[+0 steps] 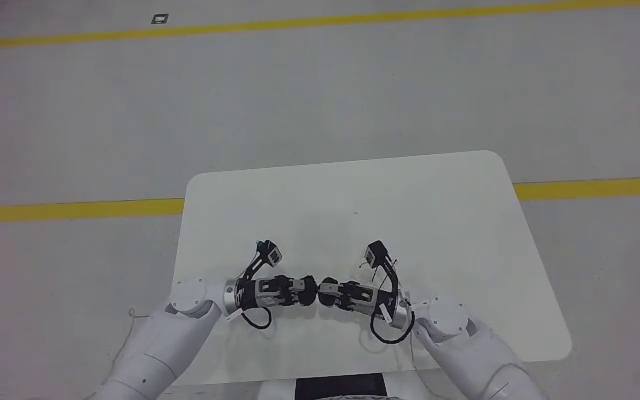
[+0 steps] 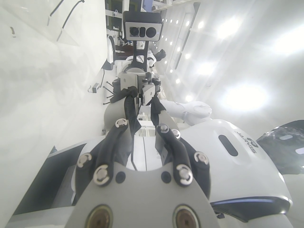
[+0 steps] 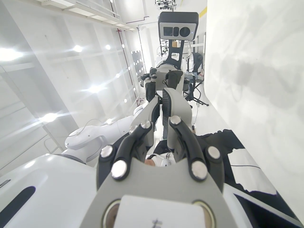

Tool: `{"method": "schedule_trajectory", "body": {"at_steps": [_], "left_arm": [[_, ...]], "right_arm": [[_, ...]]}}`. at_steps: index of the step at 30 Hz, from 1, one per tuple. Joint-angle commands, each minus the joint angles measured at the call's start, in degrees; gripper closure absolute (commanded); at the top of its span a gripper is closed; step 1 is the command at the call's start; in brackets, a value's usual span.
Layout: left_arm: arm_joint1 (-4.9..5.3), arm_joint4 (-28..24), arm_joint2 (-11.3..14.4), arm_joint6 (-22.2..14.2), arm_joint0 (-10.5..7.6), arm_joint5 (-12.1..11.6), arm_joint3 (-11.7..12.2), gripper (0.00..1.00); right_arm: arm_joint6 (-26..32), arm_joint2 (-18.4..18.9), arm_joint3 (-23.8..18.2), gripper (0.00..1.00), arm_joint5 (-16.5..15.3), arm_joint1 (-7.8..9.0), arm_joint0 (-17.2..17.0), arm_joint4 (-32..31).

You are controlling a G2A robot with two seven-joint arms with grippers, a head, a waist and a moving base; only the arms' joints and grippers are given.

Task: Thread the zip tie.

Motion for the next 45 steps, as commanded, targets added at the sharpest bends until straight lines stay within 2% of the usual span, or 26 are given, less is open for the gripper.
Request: {"method": "schedule_trajectory", "body": {"at_steps": [1,2,4,18,19,20,21,22,29,32,36,37,38,45], "left_arm": [[0.05,0.0,0.1,-0.1,-0.07,0.1,0.0,0.93],[0.07,0.0,0.1,-0.1,-0.11,0.1,0.0,0.97],[0.1,-0.1,0.2,-0.1,-0.17,0.1,0.1,0.99],[0.36,-0.4,0.8,0.2,-0.5,0.1,0.3,1.0],[0.38,-0.4,0.8,0.3,-0.51,0.0,0.3,1.0],[0.41,-0.4,0.9,0.2,-0.5,0.0,0.3,1.0],[0.44,-0.4,0.9,0.2,-0.5,0.1,0.4,1.0],[0.46,-0.5,0.9,0.1,-0.51,0.1,0.4,1.0],[0.92,-1.6,-0.1,-1.6,-0.51,0.1,0.5,1.0],[1.29,-3.1,-1.0,-4.4,-0.59,0.5,0.9,1.0],[1.75,-4.0,-1.5,-9.4,-1.71,3.1,2.4,1.0],[1.92,-3.5,0.0,-9.4,-2.24,5.2,1.6,1.0],[2.14,-2.3,0.7,-9.4,-2.76,6.4,1.7,1.0],[2.14,-2.3,0.7,-9.4,-2.76,6.4,1.7,1.0]], "right_arm": [[-0.2,-0.1,0.1,1.0,0.0,0.0,0.1,0.0],[-0.4,-0.1,0.2,1.0,0.1,0.0,0.2,0.0],[-1.0,-0.2,0.2,1.0,0.1,0.0,0.2,0.0],[-1.6,-0.2,0.2,1.0,-0.5,0.17,-0.1,1.4],[-1.5,-0.2,0.2,0.96,-0.4,0.18,-0.1,1.5],[-1.3,-0.3,0.2,0.68,-0.4,0.21,-0.1,1.5],[-1.2,-0.3,0.3,0.36,-0.3,0.22,0.0,1.6],[-1.2,-0.3,0.3,0.0,-0.3,0.23,0.0,1.6],[-0.7,0.3,0.8,0.0,-0.8,0.45,0.0,2.4],[0.5,0.8,0.9,0.0,-1.9,0.59,-0.1,3.6],[3.1,0.8,1.4,0.0,-3.0,0.65,0.4,5.1],[3.1,0.8,1.4,0.0,-3.0,0.65,0.4,5.1],[3.1,0.8,1.4,0.0,-3.0,0.65,0.4,5.1],[3.1,0.8,1.4,0.0,-3.0,0.65,0.4,5.1]]}}
